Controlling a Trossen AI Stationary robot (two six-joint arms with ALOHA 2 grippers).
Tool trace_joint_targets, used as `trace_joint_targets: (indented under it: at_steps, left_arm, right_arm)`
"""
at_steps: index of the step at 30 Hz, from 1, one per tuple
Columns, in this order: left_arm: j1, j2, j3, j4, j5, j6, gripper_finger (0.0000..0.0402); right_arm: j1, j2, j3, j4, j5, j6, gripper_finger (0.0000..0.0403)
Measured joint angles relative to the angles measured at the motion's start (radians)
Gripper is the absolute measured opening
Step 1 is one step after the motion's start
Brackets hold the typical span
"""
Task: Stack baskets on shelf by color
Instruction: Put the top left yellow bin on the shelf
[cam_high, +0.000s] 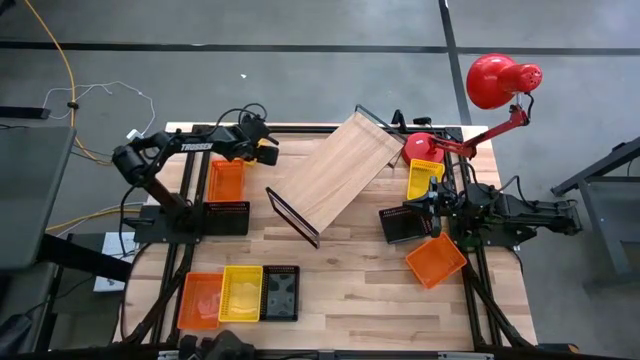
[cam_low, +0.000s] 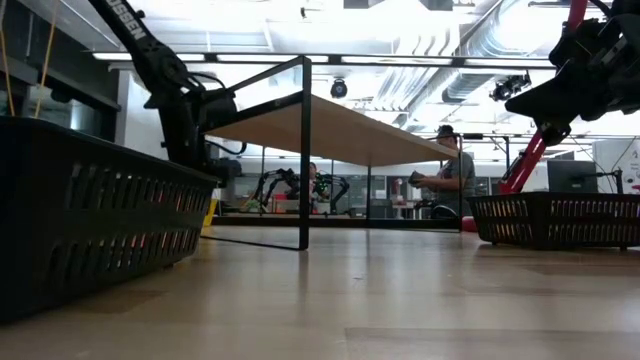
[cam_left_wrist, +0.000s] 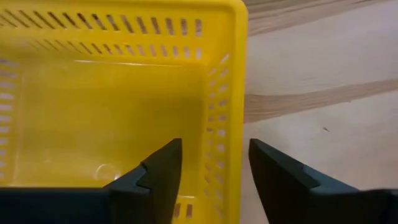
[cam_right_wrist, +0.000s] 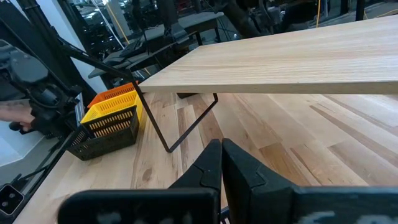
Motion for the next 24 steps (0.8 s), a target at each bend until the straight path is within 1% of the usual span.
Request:
trace_joint_targets:
  at_steps: [2,3,6,7,9,11,15,17,19,21,24]
  left_arm:
    - [0.0,0.002,0.0,0.018,0.019,0.047,0.0136]
    - [0.0,0.002,0.0,0.018,0.029,0.068,0.0114]
    - [0.0,-0.003,0.0,0.014,0.064,0.089,0.0032]
    - [0.0,-0.013,0.0,0.009,0.071,0.089,0.0017]
    - [0.0,-0.048,0.005,0.001,0.078,0.093,0.0013]
    - [0.0,-0.089,0.028,-0.04,0.078,0.115,0.0009]
    - [-0.003,-0.211,0.125,-0.121,0.064,0.147,0.0003]
    - [-0.025,-0.278,0.186,-0.153,0.054,0.149,0.0001]
    - [-0.072,-0.339,0.254,-0.189,0.038,0.143,0.0001]
    - [-0.146,-0.386,0.33,-0.235,0.008,0.117,0.0]
    - [-0.319,-0.413,0.442,-0.326,-0.096,0.043,0.0]
  right_arm:
    - [0.0,0.0,0.0,0.0,0.0,0.0,0.0]
    - [0.0,0.0,0.0,0.0,0.0,0.0,0.0]
    - [0.0,0.0,0.0,0.0,0.0,0.0,0.0]
    - [0.0,0.0,0.0,0.0,0.0,0.0,0.0]
    - [0.0,0.0,0.0,0.0,0.0,0.0,0.0]
    - [0.0,0.0,0.0,0.0,0.0,0.0,0.0]
    - [0.0,0.0,0.0,0.0,0.0,0.0,0.0]
    - [0.0,0.0,0.0,0.0,0.0,0.0,0.0]
    - [0.0,0.0,0.0,0.0,0.0,0.0,0.0]
    - [0.0,0.0,0.0,0.0,0.0,0.0,0.0]
    - [0.0,0.0,0.0,0.0,0.0,0.0,0.0]
